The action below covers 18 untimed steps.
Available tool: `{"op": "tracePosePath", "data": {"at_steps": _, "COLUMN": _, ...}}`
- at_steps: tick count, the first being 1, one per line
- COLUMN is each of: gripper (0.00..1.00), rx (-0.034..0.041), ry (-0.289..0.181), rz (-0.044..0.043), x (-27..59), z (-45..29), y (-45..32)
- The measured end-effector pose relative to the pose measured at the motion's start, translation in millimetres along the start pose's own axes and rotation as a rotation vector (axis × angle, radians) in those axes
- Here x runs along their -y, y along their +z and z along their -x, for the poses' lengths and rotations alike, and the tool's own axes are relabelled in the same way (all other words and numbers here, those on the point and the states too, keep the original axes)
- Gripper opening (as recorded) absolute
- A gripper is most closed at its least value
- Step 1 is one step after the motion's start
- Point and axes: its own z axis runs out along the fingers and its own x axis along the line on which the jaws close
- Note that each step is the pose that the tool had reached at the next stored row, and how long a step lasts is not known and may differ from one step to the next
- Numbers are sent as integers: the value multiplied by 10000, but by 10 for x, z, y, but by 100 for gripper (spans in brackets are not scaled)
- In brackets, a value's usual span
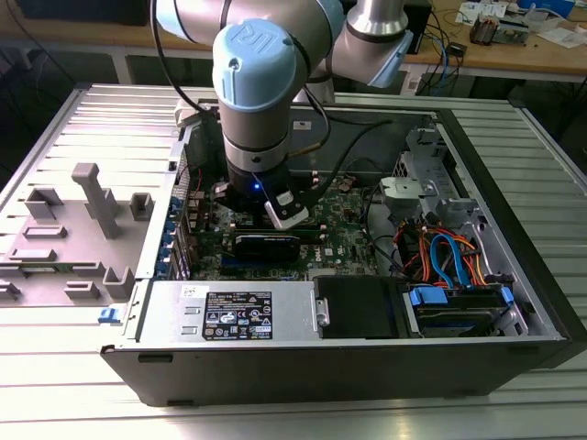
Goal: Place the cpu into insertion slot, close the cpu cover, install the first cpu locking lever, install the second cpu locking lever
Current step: 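Install the second cpu locking lever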
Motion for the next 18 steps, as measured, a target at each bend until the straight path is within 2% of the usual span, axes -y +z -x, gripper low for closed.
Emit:
{"op": "tracePosePath", "data": {"at_steps": 3, "gripper": 11, "rx": -1, "ry": -3, "rz": 19, "x": 3, "z": -3, "y": 13}}
{"op": "tracePosePath", "data": {"at_steps": 9, "gripper": 11, "rx": -4, "ry": -1, "rz": -30, "x": 0, "z": -4, "y": -1}}
{"op": "tracePosePath", "data": {"at_steps": 11, "gripper": 11, "rx": -5, "ry": -1, "rz": -64, "x": -5, "z": -3, "y": -18}}
{"op": "tracePosePath", "data": {"at_steps": 14, "gripper": 11, "rx": -6, "ry": -1, "rz": -67, "x": -11, "z": -3, "y": -49}}
{"op": "tracePosePath", "data": {"at_steps": 18, "gripper": 11, "rx": -11, "ry": 1, "rz": -67, "x": -32, "z": -2, "y": -137}}
